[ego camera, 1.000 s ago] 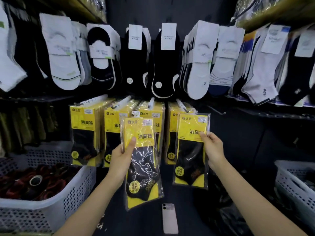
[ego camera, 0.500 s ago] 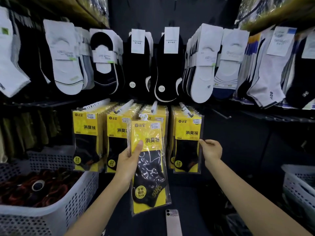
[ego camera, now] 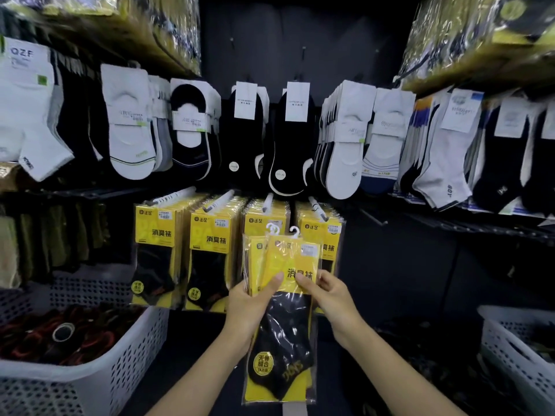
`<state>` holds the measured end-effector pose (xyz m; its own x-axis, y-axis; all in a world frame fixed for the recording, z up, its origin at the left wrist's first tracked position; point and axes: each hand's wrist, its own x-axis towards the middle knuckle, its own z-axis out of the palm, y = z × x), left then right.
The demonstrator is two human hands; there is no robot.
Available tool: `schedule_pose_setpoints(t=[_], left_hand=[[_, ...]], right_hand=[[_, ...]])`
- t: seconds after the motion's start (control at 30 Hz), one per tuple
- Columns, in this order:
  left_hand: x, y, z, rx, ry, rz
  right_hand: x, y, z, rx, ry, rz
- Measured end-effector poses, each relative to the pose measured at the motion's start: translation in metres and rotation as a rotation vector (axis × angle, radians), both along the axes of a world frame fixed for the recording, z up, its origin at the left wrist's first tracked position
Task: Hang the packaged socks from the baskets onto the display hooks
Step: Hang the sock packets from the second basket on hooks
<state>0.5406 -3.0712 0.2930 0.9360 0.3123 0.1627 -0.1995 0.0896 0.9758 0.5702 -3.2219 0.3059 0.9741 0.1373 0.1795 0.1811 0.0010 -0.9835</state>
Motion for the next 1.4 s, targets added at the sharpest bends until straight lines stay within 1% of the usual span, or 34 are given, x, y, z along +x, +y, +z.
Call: schedule_pose_setpoints(t=[0.1,0.23,0.4,0.47,0.53,0.63,0.73,0.87,0.97,1.1,1.27,1.33,1.4], left_hand=[[-0.002,0.003,0.0,0.051,0.011,-0.034],[0.0,0.012,0.0,0.063,-0.041,-0.076],[0.007,0.03,0.0,0.036,-0.065,-0.001],[0.01,0.035,0.002,0.01,-0.079,0.006],[0.015,0.039,0.001,0.008,-0.083,0.025],[0.021,0.043,0.0,0.006,-0.084,0.058],[0.027,0.044,-0.002,-0.004,-0.08,0.057],[0.034,0.044,-0.006,-0.02,-0.098,0.054],[0.038,0.043,-0.009,-0.061,-0.086,0.027],[0.038,0.038,-0.009,-0.101,-0.074,-0.006],[0.036,0.031,-0.01,-0.111,-0.05,-0.014],[0.035,0.027,-0.011,-0.108,-0.043,-0.006],[0.035,0.021,-0.011,-0.104,-0.028,-0.008]], right_hand=[[0.001,-0.01,-0.006,0.049,0.051,0.02],[0.012,-0.025,-0.014,0.094,0.107,-0.03],[0.034,-0.05,-0.003,0.143,0.029,-0.271],[0.044,-0.057,0.005,0.126,0.003,-0.311],[0.054,-0.06,0.012,0.103,-0.035,-0.306],[0.066,-0.057,0.018,0.01,-0.103,-0.271],[0.078,-0.051,0.019,-0.052,-0.13,-0.212],[0.093,-0.046,0.014,-0.049,-0.067,-0.156],[0.105,-0.044,0.01,-0.008,-0.025,-0.16],[0.12,-0.04,0.001,0.03,0.005,-0.28],[0.126,-0.046,-0.015,0.076,0.165,-0.49],[0.119,-0.051,-0.02,0.077,0.178,-0.525],[0.107,-0.054,-0.022,0.086,0.159,-0.493]])
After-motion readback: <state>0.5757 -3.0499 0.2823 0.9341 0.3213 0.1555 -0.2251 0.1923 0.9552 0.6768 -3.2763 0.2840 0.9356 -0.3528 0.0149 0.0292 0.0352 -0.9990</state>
